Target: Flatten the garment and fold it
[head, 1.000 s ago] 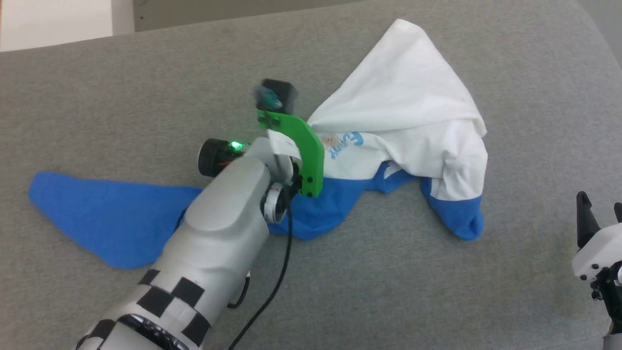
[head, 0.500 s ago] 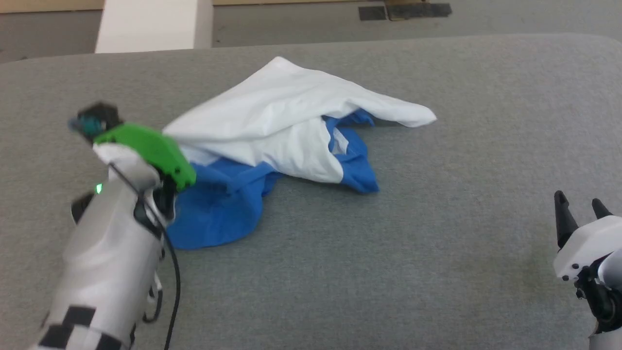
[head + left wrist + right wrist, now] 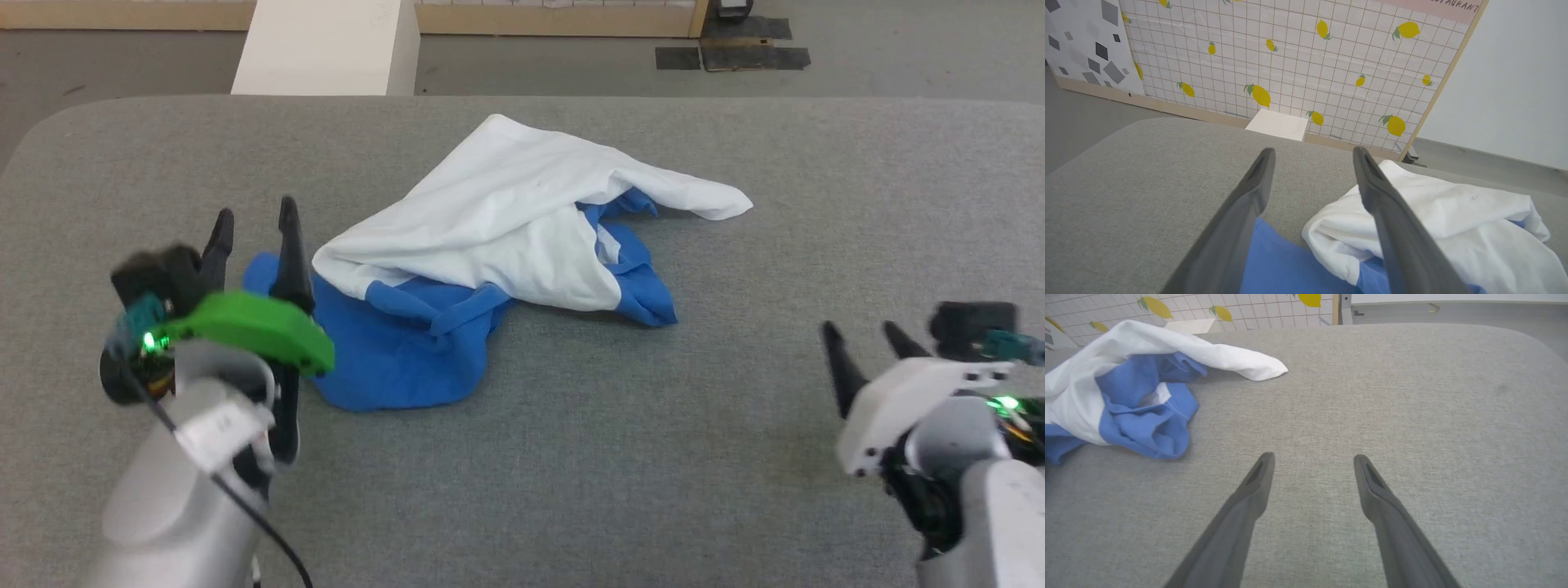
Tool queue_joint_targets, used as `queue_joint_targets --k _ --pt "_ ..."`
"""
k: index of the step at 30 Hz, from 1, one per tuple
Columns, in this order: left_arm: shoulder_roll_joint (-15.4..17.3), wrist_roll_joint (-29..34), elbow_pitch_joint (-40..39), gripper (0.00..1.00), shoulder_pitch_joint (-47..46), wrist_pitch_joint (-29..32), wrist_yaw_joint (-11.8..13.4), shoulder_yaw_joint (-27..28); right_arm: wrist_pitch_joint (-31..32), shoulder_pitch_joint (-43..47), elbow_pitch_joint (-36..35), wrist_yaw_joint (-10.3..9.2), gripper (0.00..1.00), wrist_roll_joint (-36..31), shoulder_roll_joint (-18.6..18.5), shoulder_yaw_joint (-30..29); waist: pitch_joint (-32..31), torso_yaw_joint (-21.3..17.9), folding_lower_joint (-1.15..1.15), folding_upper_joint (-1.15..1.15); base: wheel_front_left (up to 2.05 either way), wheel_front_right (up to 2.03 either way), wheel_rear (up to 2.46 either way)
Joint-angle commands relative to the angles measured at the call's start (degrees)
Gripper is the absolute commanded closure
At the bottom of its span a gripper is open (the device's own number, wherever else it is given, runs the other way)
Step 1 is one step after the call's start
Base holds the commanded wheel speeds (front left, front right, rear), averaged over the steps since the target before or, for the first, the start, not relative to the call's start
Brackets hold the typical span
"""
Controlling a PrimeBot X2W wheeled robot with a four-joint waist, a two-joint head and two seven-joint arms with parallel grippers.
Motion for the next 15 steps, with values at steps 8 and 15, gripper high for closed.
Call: queue_joint_targets --k 8,15 --pt "-5.5 9.6 -12.5 0.00 12.6 -1.8 2.0 5.6 1.2 -8.4 5.7 -0.08 0.00 1.4 -1.2 13.9 2.0 3.1 0.00 0.00 0.00 0.00 0.00" --pt "-9.6 13.2 -12.9 0.00 14.5 -1.8 -0.9 7.5 1.7 -14.4 14.2 -0.08 0.00 0.9 -2.8 19.7 3.6 6.2 0.00 0.00 0.00 0.00 0.00"
